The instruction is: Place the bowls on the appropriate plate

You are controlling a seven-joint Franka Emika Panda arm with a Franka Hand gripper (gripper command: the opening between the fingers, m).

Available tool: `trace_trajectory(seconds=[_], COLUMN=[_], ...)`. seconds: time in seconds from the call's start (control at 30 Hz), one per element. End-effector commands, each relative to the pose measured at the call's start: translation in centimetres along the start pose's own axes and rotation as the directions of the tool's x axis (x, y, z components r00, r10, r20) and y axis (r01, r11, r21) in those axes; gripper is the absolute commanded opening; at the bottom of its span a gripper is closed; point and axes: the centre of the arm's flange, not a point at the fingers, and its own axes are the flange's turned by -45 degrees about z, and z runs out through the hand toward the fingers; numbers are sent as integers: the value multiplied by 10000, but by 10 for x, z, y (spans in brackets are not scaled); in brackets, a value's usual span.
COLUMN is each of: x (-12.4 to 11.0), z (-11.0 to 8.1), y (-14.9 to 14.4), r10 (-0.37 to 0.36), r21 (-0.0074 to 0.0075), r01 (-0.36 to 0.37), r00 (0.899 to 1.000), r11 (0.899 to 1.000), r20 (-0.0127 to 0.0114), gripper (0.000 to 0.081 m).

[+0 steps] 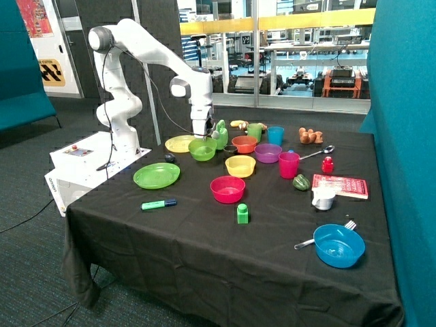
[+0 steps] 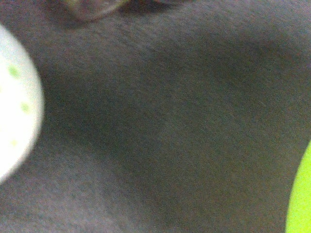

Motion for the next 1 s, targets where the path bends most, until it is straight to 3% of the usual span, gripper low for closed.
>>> trace_trajectory(seconds=[0.0,0.27,0.37,0.43,0.47,0.73,0.97], x=[-24,-43,-53,-57,-60,-78,-95], z=[-10,-12,-14,-15,-15,-15,-11], y=[14,20,26,28,30,37,54], r10=[1347,2289,2923,3035,3298,3397,3777], r21=[-51,-49,-47,-47,-46,-46,-45], r01=[-1347,-2290,-2923,-3035,-3298,-3397,-3777], r00=[9909,9734,9563,9528,9441,9405,9259], r11=[9909,9734,9563,9528,9441,9405,9259], r20=[-18,-23,-26,-27,-28,-29,-31], gripper=[0,0,0,0,0,0,0])
